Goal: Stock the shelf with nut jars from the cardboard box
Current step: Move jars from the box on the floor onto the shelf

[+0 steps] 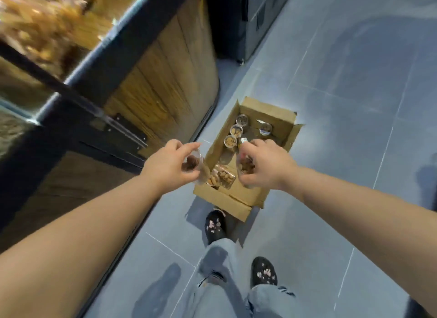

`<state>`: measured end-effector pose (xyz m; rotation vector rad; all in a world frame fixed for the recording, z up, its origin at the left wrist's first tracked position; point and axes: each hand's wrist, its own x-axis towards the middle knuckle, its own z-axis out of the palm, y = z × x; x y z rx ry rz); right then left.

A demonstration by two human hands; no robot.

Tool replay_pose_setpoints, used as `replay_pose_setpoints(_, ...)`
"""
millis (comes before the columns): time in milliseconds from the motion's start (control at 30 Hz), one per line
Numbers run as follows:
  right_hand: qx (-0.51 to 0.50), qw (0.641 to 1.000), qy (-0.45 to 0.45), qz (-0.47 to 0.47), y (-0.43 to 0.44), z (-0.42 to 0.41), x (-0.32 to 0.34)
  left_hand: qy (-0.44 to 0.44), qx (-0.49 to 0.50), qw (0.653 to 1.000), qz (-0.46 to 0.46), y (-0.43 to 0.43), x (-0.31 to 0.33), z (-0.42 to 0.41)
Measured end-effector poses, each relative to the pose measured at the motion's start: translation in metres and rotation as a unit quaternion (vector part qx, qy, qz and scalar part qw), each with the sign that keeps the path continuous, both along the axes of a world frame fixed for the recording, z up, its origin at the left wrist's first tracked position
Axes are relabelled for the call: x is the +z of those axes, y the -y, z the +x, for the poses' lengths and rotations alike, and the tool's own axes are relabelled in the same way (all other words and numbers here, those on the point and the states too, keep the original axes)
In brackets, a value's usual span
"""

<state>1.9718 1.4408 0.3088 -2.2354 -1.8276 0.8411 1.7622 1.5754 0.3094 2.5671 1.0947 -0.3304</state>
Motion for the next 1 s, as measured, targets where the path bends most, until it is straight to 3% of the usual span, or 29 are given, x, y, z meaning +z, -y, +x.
replay_pose_setpoints(167,0.148,0.979,0.067,0.124,-0.017,-0.045,0.139,-0.012,0.03,0.998,0.055,0.039,0.136,-0.077)
replay_pose_setpoints(500,0.296,0.917,0.043,0.263,-0.064,-0.208,0.351,0.02,0.175,0.967,0.184,0.061,0.345,-0.249)
replay_pose_setpoints(767,0.349,0.87,0.095,0.336,-0.119,-0.341,0.447,0.015,0.238,0.927,0.289,0.039,0.452,-0.377)
replay_pose_setpoints(867,0.331,0.871,0.086,0.353,-0.148,-0.381,0.469,0.018,0.249,0.916,0.314,0.017,0.481,-0.418)
replay_pose_setpoints(1000,0.297,0.879,0.067,0.366,-0.186,-0.421,0.488,0.088,0.28,0.899,0.326,-0.017,0.502,-0.456)
